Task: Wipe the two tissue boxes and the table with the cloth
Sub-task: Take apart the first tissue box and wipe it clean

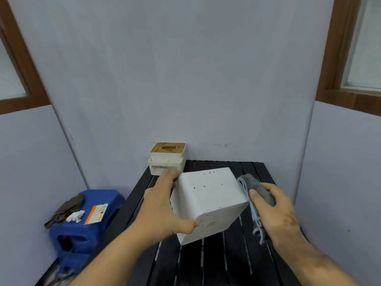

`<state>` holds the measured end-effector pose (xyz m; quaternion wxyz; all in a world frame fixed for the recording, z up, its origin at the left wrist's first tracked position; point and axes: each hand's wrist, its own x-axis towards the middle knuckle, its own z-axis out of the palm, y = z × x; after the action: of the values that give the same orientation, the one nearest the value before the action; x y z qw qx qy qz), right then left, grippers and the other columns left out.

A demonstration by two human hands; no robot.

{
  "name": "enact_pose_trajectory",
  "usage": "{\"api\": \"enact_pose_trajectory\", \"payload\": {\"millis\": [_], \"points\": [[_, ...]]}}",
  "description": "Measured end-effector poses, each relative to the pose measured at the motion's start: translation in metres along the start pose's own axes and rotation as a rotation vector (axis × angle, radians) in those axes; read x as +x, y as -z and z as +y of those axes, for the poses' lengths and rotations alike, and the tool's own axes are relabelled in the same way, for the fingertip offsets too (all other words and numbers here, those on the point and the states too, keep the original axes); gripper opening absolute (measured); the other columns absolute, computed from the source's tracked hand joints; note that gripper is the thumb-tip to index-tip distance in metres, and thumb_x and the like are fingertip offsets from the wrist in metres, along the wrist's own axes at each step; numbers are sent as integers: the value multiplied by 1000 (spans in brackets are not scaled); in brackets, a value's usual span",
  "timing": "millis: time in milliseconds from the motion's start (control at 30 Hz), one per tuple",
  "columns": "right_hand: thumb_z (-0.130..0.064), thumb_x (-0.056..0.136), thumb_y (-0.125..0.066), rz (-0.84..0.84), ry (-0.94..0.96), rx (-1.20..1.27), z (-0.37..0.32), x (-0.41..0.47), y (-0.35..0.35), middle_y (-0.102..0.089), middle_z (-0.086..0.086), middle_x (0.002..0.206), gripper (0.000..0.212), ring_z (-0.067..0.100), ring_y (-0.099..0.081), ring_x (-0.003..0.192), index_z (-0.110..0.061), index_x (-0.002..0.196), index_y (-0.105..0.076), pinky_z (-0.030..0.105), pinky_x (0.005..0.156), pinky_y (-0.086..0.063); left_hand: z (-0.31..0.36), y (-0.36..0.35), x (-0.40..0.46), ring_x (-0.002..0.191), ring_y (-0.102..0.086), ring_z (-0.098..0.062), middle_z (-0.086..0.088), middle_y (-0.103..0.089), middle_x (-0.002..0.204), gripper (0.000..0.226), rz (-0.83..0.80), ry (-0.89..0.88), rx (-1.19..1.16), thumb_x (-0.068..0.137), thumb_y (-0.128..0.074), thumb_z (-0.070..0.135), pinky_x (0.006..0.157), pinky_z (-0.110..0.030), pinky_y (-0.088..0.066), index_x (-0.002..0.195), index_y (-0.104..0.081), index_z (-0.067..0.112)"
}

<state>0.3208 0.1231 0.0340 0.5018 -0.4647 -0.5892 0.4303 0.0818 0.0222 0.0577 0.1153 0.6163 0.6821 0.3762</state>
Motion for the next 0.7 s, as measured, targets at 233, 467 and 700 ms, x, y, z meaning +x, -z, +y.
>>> {"api": "enact_pose_trajectory", "payload": {"millis": [233, 467, 700], "points": [[-28, 84, -75, -296, 516, -356, -16, -38, -44, -55, -19, 107, 32, 3, -60, 102, -38, 112, -65, 11, 82, -48, -15, -8, 3, 123, -46, -10, 35, -44, 129, 105, -20, 16, -30, 40, -85, 61, 96, -29, -47, 132, -34, 54], [-36, 89, -68, 2, 226, -458, 14, 23, -27, -56, -12, 102, 30, 12, -63, 93, -31, 118, -66, 36, 81, -59, -24, -11, 10, 125, -40, -7, 38, -37, 125, 102, -37, 63, -93, 42, -80, 63, 86, -20, -35, 128, -26, 57], [-37, 85, -68, -225, 685, -389, -6, -6, -58, -57, -16, 99, 31, 9, -64, 88, -33, 116, -71, 23, 75, -52, -17, -14, 7, 119, -46, -6, 32, -43, 125, 97, 13, 8, -148, 39, -79, 62, 91, -25, -46, 125, -34, 55]]}}
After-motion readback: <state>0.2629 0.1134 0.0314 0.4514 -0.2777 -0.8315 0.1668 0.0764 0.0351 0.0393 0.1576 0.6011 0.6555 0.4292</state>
